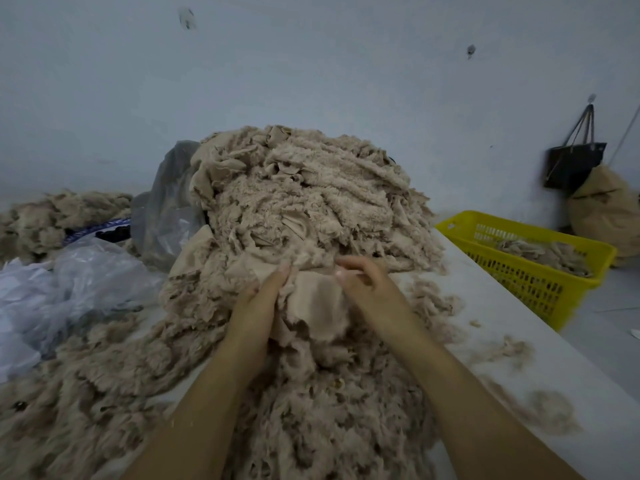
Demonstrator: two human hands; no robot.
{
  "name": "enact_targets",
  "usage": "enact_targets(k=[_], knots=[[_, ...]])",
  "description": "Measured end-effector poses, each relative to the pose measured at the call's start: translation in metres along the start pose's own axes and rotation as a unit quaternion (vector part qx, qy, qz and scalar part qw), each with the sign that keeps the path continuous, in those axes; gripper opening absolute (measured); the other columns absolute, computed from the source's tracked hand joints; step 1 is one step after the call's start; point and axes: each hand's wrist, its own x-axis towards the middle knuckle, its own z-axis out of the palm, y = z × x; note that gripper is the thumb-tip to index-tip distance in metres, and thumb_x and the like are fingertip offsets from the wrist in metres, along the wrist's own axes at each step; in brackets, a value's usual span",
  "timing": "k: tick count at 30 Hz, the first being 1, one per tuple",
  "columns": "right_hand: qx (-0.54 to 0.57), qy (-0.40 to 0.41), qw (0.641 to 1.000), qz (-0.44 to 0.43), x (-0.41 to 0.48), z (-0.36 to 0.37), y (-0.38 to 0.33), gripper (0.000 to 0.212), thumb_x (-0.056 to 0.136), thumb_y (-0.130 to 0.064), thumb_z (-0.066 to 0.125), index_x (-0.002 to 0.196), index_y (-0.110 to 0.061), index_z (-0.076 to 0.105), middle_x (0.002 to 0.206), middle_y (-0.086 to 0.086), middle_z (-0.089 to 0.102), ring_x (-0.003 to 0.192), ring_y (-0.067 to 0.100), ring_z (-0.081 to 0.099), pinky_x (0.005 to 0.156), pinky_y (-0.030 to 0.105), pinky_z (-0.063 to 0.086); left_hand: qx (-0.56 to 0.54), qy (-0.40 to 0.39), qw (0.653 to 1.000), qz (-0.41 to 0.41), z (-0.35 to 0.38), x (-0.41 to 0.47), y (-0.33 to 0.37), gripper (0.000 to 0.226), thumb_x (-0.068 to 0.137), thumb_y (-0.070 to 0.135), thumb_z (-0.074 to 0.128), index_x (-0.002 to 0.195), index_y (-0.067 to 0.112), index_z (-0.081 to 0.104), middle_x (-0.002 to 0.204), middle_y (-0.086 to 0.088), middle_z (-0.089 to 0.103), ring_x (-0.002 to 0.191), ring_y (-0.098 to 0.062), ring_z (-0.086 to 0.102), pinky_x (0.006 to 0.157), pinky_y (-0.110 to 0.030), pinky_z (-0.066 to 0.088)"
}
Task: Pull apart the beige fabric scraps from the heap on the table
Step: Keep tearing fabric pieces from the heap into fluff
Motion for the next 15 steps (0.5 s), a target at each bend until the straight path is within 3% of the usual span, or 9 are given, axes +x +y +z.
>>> enact_targets(k=[1, 3, 6, 8, 10, 11, 13, 14, 15], knots=[[0.009, -0.041, 0.999, 0.016, -0.003, 0.003, 0.001, 0.028, 0.082, -0.075, 0.052, 0.107, -0.064, 0.052, 0.118, -0.04, 0.052, 0.1, -0.023, 0.052, 0.069, 0.0, 0.042, 0.03, -0.024, 0.999, 0.018, 0.0, -0.001, -0.002, 0.039, 0.079, 0.056, 0.073, 0.097, 0.022, 0.081, 0.099, -0.005, 0.078, 0.093, -0.02, 0.075, 0.083, -0.035, 0.055], [-0.013, -0.082, 0.996, 0.029, -0.001, 0.008, 0.005, 0.04, 0.084, -0.069, 0.06, 0.119, -0.052, 0.054, 0.118, -0.034, 0.059, 0.105, -0.015, 0.056, 0.072, 0.005, 0.045, 0.098, -0.069, 0.991, 0.057, 0.003, -0.006, -0.004, 0.03, 0.082, 0.056, 0.064, 0.089, 0.033, 0.081, 0.092, 0.001, 0.079, 0.088, -0.012, 0.075, 0.073, -0.023, 0.056], [-0.012, -0.031, 0.999, 0.002, 0.003, 0.008, 0.006, 0.007, 0.094, -0.037, 0.065, 0.097, -0.042, 0.063, 0.101, -0.019, 0.068, 0.09, -0.009, 0.062, 0.069, 0.006, 0.046, 0.209, -0.058, 0.97, 0.107, 0.008, -0.013, -0.005, 0.033, 0.095, 0.057, 0.047, 0.076, 0.059, 0.072, 0.079, 0.032, 0.071, 0.078, 0.017, 0.064, 0.059, 0.001, 0.043], [-0.002, 0.014, 1.0, -0.001, 0.004, 0.005, 0.007, 0.014, 0.096, -0.03, 0.062, 0.092, -0.043, 0.063, 0.096, -0.018, 0.067, 0.085, -0.01, 0.062, 0.066, 0.006, 0.046, 0.235, -0.025, 0.963, 0.127, 0.008, -0.014, -0.003, 0.039, 0.09, 0.07, 0.036, 0.076, 0.06, 0.071, 0.079, 0.036, 0.068, 0.078, 0.02, 0.061, 0.061, -0.004, 0.046], [0.152, 0.111, 0.982, 0.029, 0.008, -0.007, 0.007, 0.013, 0.099, -0.035, 0.058, 0.109, -0.033, 0.065, 0.102, -0.01, 0.072, 0.092, 0.005, 0.069, 0.073, 0.018, 0.053, 0.208, 0.004, 0.966, 0.154, 0.005, -0.008, -0.003, 0.058, 0.087, 0.075, 0.028, 0.081, 0.043, 0.076, 0.08, 0.021, 0.073, 0.077, 0.008, 0.065, 0.069, -0.02, 0.046], [0.276, 0.174, 0.945, 0.021, 0.011, -0.019, 0.008, 0.028, 0.1, -0.038, 0.054, 0.121, -0.021, 0.062, 0.11, -0.002, 0.071, 0.097, 0.015, 0.069, 0.077, 0.028, 0.055, 0.178, 0.016, 0.97, 0.164, 0.005, -0.005, -0.002, 0.062, 0.09, 0.075, 0.027, 0.085, 0.036, 0.076, 0.079, 0.014, 0.073, 0.076, 0.003, 0.066, 0.071, -0.026, 0.044], [0.542, 0.282, 0.791, -0.024, 0.013, -0.048, 0.012, 0.05, 0.101, -0.047, 0.048, 0.131, -0.007, 0.055, 0.124, 0.012, 0.064, 0.103, 0.022, 0.066, 0.081, 0.032, 0.056, 0.11, 0.032, 0.98, 0.162, 0.007, -0.002, 0.001, 0.065, 0.095, 0.07, 0.028, 0.095, 0.025, 0.074, 0.076, 0.006, 0.072, 0.078, -0.007, 0.067, 0.077, -0.031, 0.045], [0.616, 0.309, 0.725, -0.015, 0.012, -0.056, 0.014, 0.061, 0.099, -0.054, 0.047, 0.135, -0.005, 0.05, 0.131, 0.015, 0.059, 0.105, 0.023, 0.067, 0.082, 0.032, 0.058, 0.079, 0.032, 0.985, 0.15, 0.009, -0.002, 0.002, 0.064, 0.095, 0.066, 0.028, 0.1, 0.021, 0.073, 0.074, 0.005, 0.07, 0.081, -0.009, 0.068, 0.08, -0.03, 0.046], [0.643, 0.315, 0.698, 0.014, 0.011, -0.058, 0.015, 0.072, 0.096, -0.061, 0.046, 0.14, -0.005, 0.044, 0.135, 0.016, 0.055, 0.107, 0.026, 0.067, 0.084, 0.033, 0.059, 0.052, 0.026, 0.989, 0.136, 0.01, -0.002, 0.003, 0.064, 0.094, 0.064, 0.028, 0.104, 0.018, 0.072, 0.073, 0.005, 0.069, 0.083, -0.01, 0.068, 0.082, -0.028, 0.046]])
